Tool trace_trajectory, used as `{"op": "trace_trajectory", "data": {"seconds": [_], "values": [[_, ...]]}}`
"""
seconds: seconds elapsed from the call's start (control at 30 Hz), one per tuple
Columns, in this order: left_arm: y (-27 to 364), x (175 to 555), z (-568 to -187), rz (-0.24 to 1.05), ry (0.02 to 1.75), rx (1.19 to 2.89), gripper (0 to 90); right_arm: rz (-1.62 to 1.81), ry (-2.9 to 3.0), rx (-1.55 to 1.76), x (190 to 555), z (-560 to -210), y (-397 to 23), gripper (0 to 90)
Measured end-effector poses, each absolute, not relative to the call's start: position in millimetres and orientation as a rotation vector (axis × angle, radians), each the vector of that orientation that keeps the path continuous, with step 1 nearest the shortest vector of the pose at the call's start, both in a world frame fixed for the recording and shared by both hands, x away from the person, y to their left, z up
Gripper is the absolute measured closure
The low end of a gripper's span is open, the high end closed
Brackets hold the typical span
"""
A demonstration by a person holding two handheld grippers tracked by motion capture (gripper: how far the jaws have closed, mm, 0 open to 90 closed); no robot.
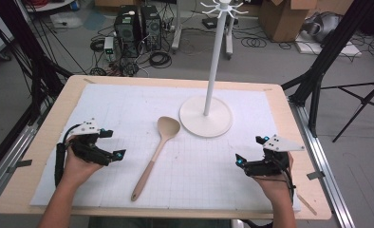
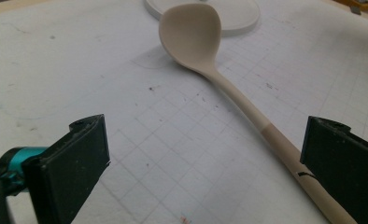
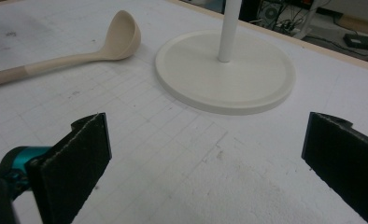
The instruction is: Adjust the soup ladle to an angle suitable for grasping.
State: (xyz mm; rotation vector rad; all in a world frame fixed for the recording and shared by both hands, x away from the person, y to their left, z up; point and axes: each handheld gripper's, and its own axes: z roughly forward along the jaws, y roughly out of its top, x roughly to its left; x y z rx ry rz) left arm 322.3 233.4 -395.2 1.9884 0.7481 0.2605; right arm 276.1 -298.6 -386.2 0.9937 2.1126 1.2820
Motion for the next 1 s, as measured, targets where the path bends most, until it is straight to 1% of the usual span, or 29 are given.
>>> {"op": "trace_trajectory", "data": {"seconds": [0.37, 0.7, 0.9, 1.0], "values": [[188, 334, -388, 0.232, 0.720, 2.094, 1.6, 1.274, 2.121, 0.999, 276, -386, -299, 0.1], [146, 348, -399, 0.167, 0.728, 2.207, 1.7, 1.259, 2.136, 1.000, 278, -389, -298, 0.1], [129, 352, -407, 0.155, 0.750, 2.304, 1.7, 1.258, 2.137, 1.007, 278, -389, -298, 0.1], [123, 353, -410, 0.148, 0.778, 2.326, 1.7, 1.260, 2.137, 0.999, 278, -389, -298, 0.1]]}}
